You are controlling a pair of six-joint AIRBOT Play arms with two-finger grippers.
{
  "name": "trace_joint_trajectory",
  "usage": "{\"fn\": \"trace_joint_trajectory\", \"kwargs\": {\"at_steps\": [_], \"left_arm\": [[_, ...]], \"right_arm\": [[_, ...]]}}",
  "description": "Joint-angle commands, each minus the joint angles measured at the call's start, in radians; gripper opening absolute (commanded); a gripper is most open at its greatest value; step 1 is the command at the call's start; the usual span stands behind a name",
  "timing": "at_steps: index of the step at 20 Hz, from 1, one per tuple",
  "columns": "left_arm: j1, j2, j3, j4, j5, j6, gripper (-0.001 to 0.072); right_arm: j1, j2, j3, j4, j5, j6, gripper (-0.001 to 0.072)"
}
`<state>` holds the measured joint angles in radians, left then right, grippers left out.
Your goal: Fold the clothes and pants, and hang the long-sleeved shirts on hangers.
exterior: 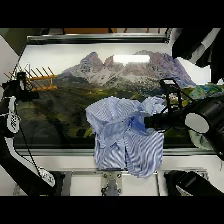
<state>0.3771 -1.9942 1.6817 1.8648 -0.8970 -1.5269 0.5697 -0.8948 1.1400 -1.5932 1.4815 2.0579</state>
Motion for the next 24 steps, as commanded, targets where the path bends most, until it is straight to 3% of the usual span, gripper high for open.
{"fn": "trace_joint_trajectory", "kwargs": {"at_steps": [1, 10, 20, 22, 24], "left_arm": [[0.000, 0.017, 0.001, 0.003, -0.003, 0.002, 0.0014], [-0.020, 0.267, 0.001, 0.000, -0.076, 0.013, 0.0014], [-0.190, 0.528, 0.000, -0.023, -0.226, 0.071, 0.0014], [-0.233, 0.591, 0.000, -0.150, -0.276, 0.204, 0.0014], [-0.262, 0.646, 0.000, -0.344, -0.344, 0.415, 0.0014]], "right_arm": [[0.001, 0.001, 0.000, 0.000, 0.000, 0.000, 0.0017], [0.001, 0.001, 0.000, 0.000, 0.000, 0.000, 0.0017], [0.001, 0.001, 0.000, 0.000, 0.000, 0.000, 0.0017], [0.001, 0.001, 0.000, 0.000, 0.000, 0.000, 0.0017], [0.001, 0.001, 0.000, 0.000, 0.000, 0.000, 0.0017]]}}
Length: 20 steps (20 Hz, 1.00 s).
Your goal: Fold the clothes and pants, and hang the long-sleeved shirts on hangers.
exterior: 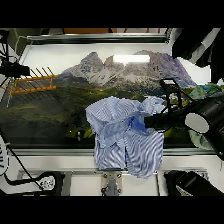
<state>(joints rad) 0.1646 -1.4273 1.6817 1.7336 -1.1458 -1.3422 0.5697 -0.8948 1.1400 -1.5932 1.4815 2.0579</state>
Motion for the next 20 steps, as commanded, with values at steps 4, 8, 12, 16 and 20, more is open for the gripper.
{"fn": "trace_joint_trajectory", "kwargs": {"at_steps": [4, 8, 12, 16, 20], "left_arm": [[-0.065, 0.138, 0.000, -0.606, -0.355, 0.586, 0.0014], [-0.063, 0.138, -0.032, -0.678, -0.531, 0.603, 0.0014], [-0.061, 0.143, -0.120, -0.724, -0.523, 0.776, 0.0012], [-0.010, 0.209, -0.321, -0.937, -0.505, 1.067, 0.0012], [0.071, 0.267, -0.494, -1.011, -0.559, 1.153, 0.0012]], "right_arm": [[0.001, 0.001, 0.000, 0.000, 0.000, 0.000, 0.0017], [0.001, 0.001, 0.000, 0.000, 0.000, 0.000, 0.0017], [0.001, 0.001, 0.000, 0.000, 0.000, 0.000, 0.0017], [0.001, 0.001, 0.000, 0.000, 0.000, 0.000, 0.0017], [0.001, 0.001, 0.000, 0.000, 0.000, 0.000, 0.0016]]}}
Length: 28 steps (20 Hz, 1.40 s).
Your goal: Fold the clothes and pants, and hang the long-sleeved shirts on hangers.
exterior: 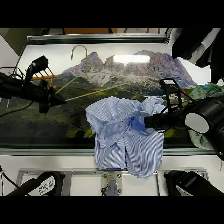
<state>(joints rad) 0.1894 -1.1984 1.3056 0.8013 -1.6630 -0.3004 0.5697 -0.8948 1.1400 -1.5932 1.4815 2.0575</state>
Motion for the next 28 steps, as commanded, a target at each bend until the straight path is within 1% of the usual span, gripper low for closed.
{"fn": "trace_joint_trajectory", "kwargs": {"at_steps": [1, 3, 5, 7, 8, 9, 10, 11, 13, 15, 16, 18, 21, 22, 23, 24, 27, 28], "left_arm": [[0.058, 0.050, -0.161, -0.060, -0.067, 0.112, 0.0012], [0.065, 0.076, -0.244, -0.033, -0.095, 0.127, 0.0012], [0.064, 0.116, -0.335, -0.022, -0.084, 0.187, 0.0012], [0.065, 0.164, -0.412, -0.008, -0.080, 0.212, 0.0012], [0.074, 0.188, -0.439, -0.009, -0.080, 0.241, 0.0012], [0.098, 0.208, -0.452, -0.012, -0.080, 0.252, 0.0012], [0.124, 0.223, -0.452, -0.011, -0.080, 0.252, 0.0012], [0.111, 0.232, -0.452, -0.008, -0.081, 0.251, 0.0012], [0.055, 0.231, -0.452, -0.025, -0.079, 0.252, 0.0012], [0.018, 0.231, -0.452, -0.067, -0.074, 0.252, 0.0013], [-0.012, 0.231, -0.452, -0.060, -0.029, 0.225, 0.0012], [-0.068, 0.194, -0.452, -0.063, 0.027, 0.221, 0.0012], [-0.181, 0.067, -0.452, -0.071, 0.159, 0.222, 0.0013], [-0.250, -0.035, -0.426, -0.192, 0.277, 0.238, 0.0012], [-0.250, -0.119, -0.295, -0.195, 0.208, 0.238, 0.0012], [-0.250, -0.127, -0.248, -0.203, 0.201, 0.238, 0.0012], [-0.250, -0.127, -0.248, -0.203, 0.182, 0.238, 0.0012], [-0.250, -0.127, -0.248, -0.203, 0.174, 0.238, 0.0012]], "right_arm": [[0.001, 0.001, 0.000, 0.000, 0.000, 0.000, 0.0017], [0.001, 0.001, 0.000, 0.000, 0.000, 0.000, 0.0017], [0.001, 0.001, 0.000, 0.000, 0.000, 0.000, 0.0017], [0.001, 0.001, 0.000, 0.001, 0.000, 0.000, 0.0016], [0.001, 0.001, 0.000, 0.009, 0.000, 0.000, 0.0017], [0.001, 0.001, 0.000, 0.049, 0.000, 0.000, 0.0018], [0.000, 0.001, 0.000, 0.037, -0.011, 0.000, 0.0017], [-0.052, 0.001, 0.013, 0.016, -0.010, 0.000, 0.0017], [-0.167, 0.001, 0.044, 0.027, 0.002, -0.002, 0.0016], [-0.213, 0.001, 0.057, 0.026, 0.012, -0.045, 0.0016], [-0.218, 0.002, 0.057, 0.029, 0.016, -0.045, 0.0016], [-0.217, 0.005, 0.065, 0.054, 0.021, -0.076, 0.0016], [-0.217, 0.005, 0.108, 0.053, 0.046, -0.098, 0.0015], [-0.217, -0.010, 0.195, 0.110, 0.054, -0.196, 0.0015], [-0.190, -0.022, 0.257, 0.140, 0.045, -0.255, 0.0015], [0.006, -0.065, 0.257, 0.139, -0.084, -0.255, 0.0014], [0.124, -0.133, 0.257, 0.139, -0.182, -0.256, 0.0014], [0.195, -0.174, 0.257, 0.139, -0.260, -0.256, 0.0014]]}}
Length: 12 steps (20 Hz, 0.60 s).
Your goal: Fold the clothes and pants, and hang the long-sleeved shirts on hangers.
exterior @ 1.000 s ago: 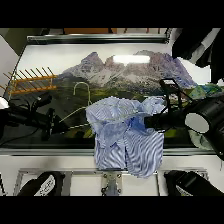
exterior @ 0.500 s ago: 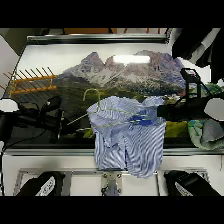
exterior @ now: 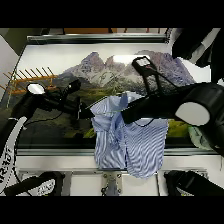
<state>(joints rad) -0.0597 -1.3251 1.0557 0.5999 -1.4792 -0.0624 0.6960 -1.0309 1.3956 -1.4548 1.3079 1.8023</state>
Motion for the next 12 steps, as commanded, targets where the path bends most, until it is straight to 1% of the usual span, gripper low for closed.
{"fn": "trace_joint_trajectory", "kwargs": {"at_steps": [1, 5, 12], "left_arm": [[-0.001, 0.000, 0.002, -0.001, -0.011, 0.000, 0.0012], [-0.001, 0.000, 0.002, -0.001, -0.013, 0.000, 0.0013], [-0.001, 0.000, 0.002, 0.012, -0.008, 0.000, 0.0013]], "right_arm": [[0.091, -0.050, 0.001, 0.001, -0.117, 0.000, 0.0015], [0.164, -0.095, 0.001, 0.001, -0.224, 0.000, 0.0015], [0.167, -0.103, 0.001, 0.001, -0.227, 0.000, 0.0021]]}}
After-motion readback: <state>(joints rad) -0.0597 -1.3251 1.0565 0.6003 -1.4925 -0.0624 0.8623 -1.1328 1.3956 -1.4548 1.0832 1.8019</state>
